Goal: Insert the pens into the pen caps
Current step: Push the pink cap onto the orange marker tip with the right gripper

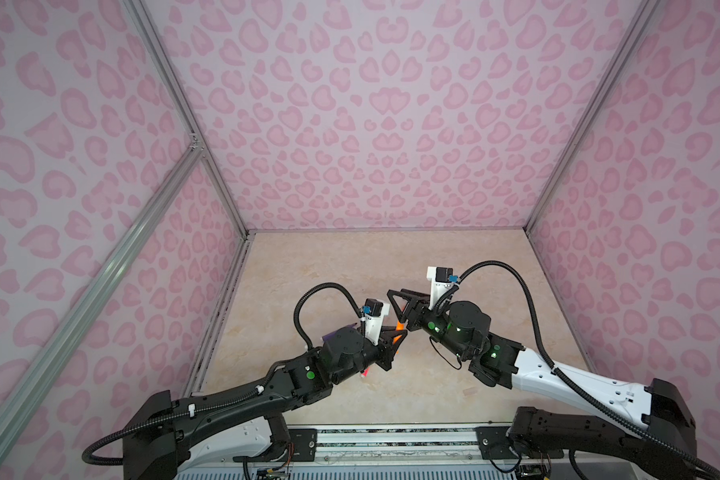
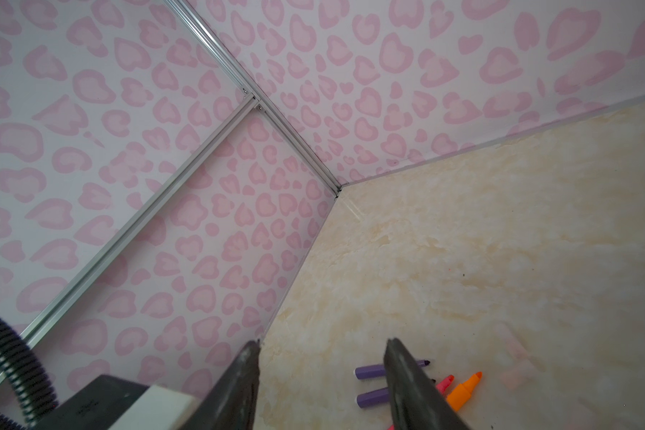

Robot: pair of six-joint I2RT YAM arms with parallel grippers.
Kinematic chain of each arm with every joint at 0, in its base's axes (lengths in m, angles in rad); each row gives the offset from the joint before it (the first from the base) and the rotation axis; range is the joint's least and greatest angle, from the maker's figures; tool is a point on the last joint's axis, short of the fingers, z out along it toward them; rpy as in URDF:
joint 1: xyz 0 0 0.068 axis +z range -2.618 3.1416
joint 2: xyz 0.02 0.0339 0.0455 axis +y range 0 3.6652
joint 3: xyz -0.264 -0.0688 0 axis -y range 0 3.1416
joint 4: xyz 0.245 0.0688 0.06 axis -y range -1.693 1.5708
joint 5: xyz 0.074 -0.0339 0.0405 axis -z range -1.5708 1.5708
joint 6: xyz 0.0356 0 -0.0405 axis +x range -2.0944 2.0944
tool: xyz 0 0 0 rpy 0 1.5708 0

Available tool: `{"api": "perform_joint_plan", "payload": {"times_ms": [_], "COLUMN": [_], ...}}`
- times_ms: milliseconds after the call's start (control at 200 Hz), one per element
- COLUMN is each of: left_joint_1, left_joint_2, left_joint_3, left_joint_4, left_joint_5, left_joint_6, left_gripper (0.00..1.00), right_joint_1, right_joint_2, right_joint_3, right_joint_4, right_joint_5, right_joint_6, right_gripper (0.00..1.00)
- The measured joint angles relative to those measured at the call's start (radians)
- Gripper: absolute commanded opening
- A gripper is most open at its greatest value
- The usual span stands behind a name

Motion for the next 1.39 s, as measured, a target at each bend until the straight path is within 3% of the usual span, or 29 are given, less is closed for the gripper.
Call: {"api": "perform_joint_plan", "payload": {"times_ms": [445, 990, 1395], "left_joint_1": [0.000, 0.010, 0.142], "left_joint_2": [-0.011, -0.013, -0.040], "left_joint_3": [0.000, 0.000, 0.000], "left_joint_4": [-0.007, -0.096, -0.132], "left_joint_5": [-0.002, -0.006, 0.164], "left_joint_6": [0.004, 0.064, 0.149], "left_gripper": [0.04, 0.04, 0.04], "right_joint_1": [-0.002, 0.028, 0.080], "right_joint_2": [0.003, -0.007, 0.047], "right_joint_3": [-0.003, -0.151, -0.175], "right_joint_4": [-0.022, 0.166, 0.301], "right_joint_5": [-0.016, -0.008, 0.099], "right_joint_6": [0.000, 0.044, 0.043], "right_gripper": [0.00, 0.00, 0.00]}}
